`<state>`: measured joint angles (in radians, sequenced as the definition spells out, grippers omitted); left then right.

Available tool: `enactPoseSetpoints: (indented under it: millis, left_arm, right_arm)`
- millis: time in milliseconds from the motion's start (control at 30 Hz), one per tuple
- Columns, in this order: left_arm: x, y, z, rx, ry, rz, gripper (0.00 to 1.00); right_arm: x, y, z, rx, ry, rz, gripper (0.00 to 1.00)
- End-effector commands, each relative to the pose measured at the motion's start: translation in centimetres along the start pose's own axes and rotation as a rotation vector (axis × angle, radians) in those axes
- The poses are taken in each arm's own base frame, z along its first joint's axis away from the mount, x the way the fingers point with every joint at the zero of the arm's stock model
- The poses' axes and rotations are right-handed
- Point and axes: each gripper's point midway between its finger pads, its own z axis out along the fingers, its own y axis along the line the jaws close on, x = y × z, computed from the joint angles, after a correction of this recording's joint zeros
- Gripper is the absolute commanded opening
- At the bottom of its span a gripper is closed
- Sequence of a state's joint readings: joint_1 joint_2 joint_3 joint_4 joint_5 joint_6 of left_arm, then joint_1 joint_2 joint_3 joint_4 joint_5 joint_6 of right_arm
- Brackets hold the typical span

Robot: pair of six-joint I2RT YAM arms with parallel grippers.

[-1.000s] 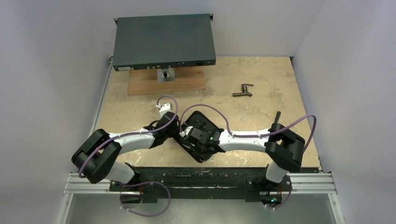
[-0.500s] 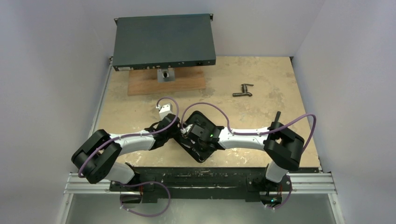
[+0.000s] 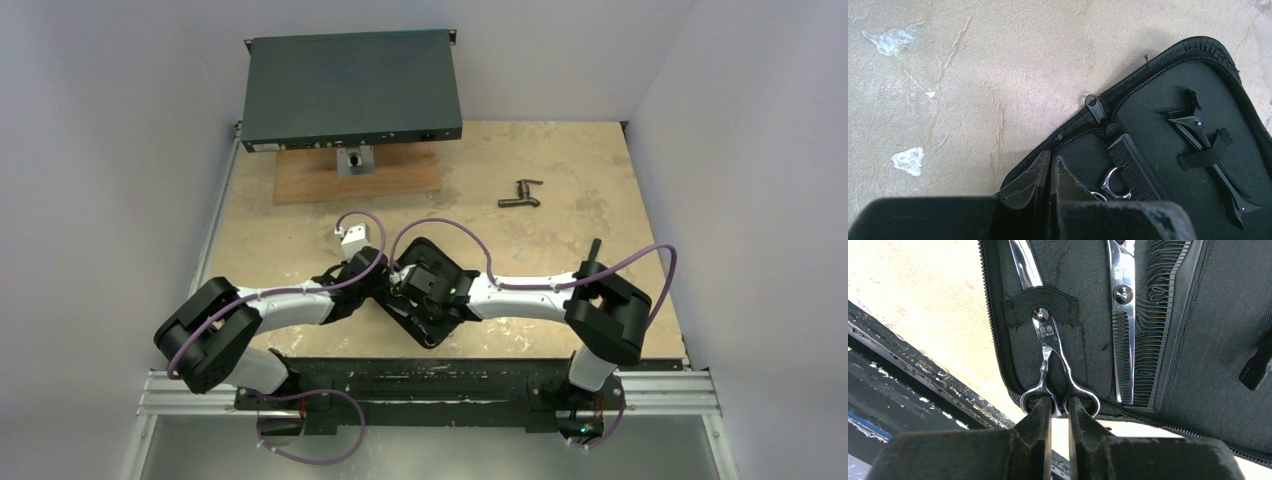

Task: Sort the hair-cutting tools
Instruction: Place the scissors in the hairdressing tool bag.

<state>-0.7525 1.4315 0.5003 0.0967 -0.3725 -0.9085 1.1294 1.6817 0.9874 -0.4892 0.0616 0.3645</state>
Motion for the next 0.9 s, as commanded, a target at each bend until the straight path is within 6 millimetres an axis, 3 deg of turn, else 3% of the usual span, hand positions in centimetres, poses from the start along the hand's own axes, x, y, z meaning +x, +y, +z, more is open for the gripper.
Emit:
enactPoseSetpoints:
  millis: [0,867]
  left_arm:
    - [9.2,2.5,-1.6,-0.024,0.342,0.047,0.0]
    - [10.5,0.9,-1.6,0.025,0.351,0.04,0.0]
  right_arm:
    - [-10.5,2.7,0.3,-0.098,-0.398,0.105,0.0]
    - [-14.7,2.9,0.9,-0.094,-0.561,0.207,0.0]
